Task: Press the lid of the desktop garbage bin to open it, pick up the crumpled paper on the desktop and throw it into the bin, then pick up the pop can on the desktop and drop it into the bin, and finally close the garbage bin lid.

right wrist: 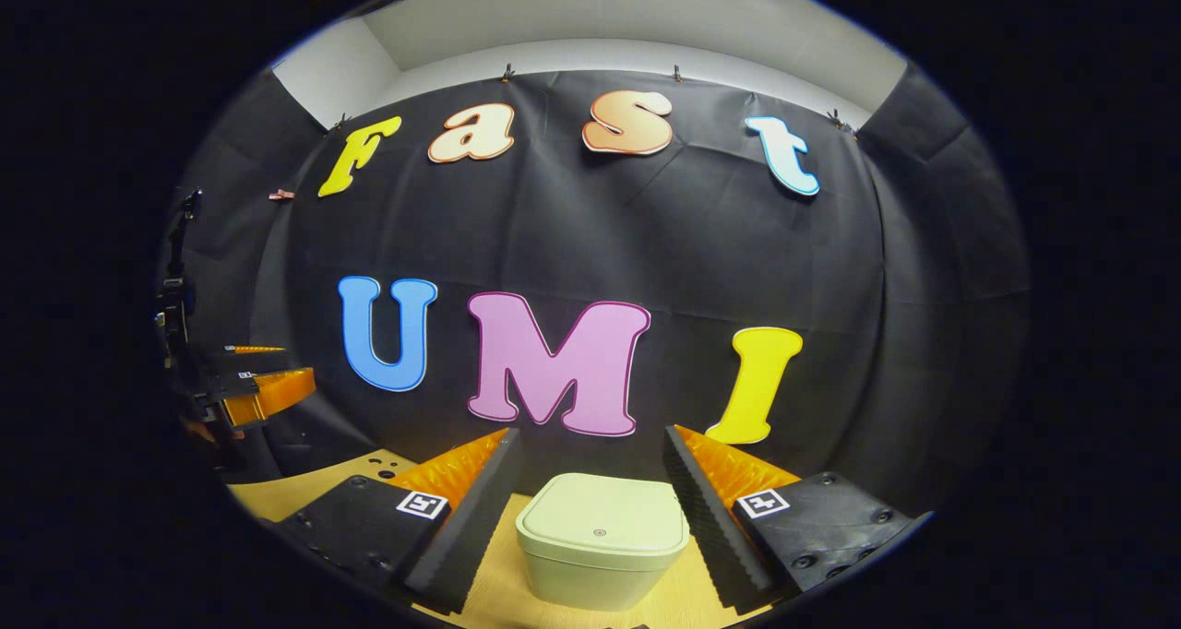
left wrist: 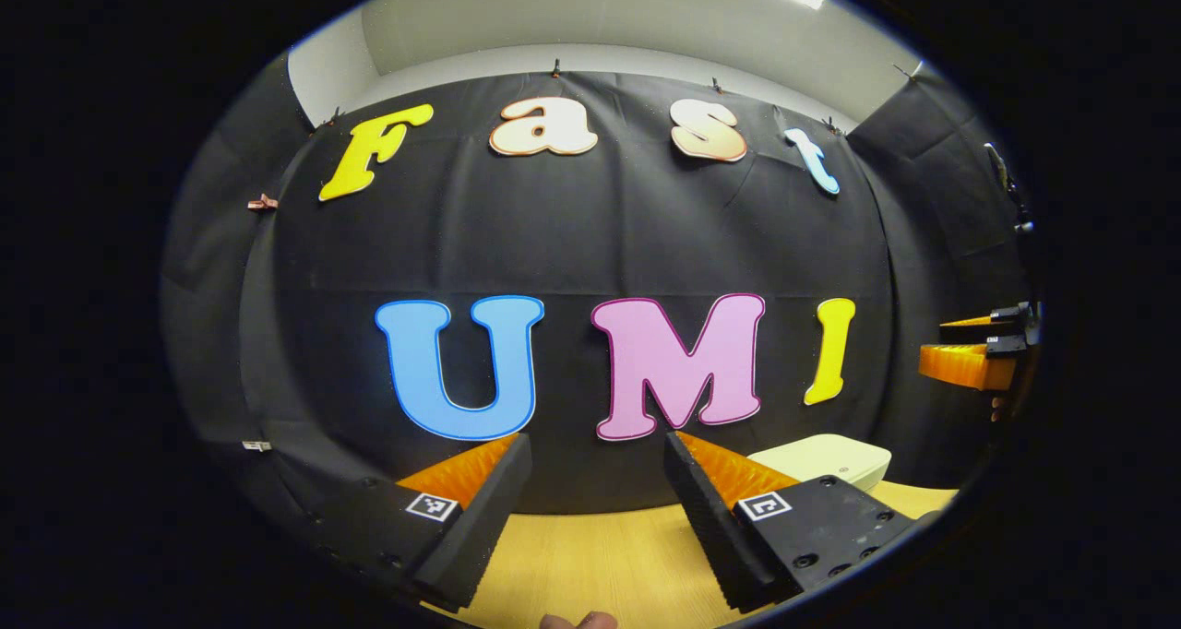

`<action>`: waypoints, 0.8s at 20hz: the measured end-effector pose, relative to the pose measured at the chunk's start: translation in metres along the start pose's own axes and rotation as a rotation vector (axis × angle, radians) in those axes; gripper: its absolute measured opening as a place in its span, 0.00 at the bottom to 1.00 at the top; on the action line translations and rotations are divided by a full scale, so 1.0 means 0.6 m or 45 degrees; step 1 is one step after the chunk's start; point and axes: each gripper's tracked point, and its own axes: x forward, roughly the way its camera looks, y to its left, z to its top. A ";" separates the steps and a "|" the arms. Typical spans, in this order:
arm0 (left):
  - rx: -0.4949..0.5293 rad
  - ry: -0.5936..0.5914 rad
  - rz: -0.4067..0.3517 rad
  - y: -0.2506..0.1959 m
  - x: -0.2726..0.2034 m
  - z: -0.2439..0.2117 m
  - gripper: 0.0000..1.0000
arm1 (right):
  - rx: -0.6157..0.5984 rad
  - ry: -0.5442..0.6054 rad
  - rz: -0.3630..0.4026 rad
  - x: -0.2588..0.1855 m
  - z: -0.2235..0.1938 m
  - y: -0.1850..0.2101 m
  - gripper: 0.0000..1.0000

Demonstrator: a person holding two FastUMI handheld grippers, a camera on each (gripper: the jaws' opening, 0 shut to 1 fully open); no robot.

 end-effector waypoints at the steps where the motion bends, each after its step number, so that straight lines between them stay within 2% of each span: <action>1: 0.004 -0.002 -0.002 -0.002 -0.004 -0.001 0.95 | 0.002 -0.001 -0.001 -0.002 0.001 0.000 0.97; 6: 0.002 0.010 0.004 -0.005 -0.010 -0.004 0.94 | 0.003 0.005 0.013 -0.011 -0.003 0.008 0.95; 8: 0.012 0.008 0.004 -0.006 -0.014 -0.003 0.94 | 0.015 0.030 0.015 -0.007 -0.012 0.010 0.64; 11: 0.014 0.004 0.007 -0.007 -0.017 -0.002 0.95 | 0.050 0.079 0.034 -0.003 -0.028 0.008 0.08; 13: 0.003 0.002 0.004 -0.007 -0.023 -0.002 0.95 | 0.022 0.094 0.017 0.001 -0.037 -0.003 0.05; 16: 0.012 0.003 0.005 -0.007 -0.025 -0.002 0.94 | 0.086 0.217 0.092 0.022 -0.075 0.011 0.05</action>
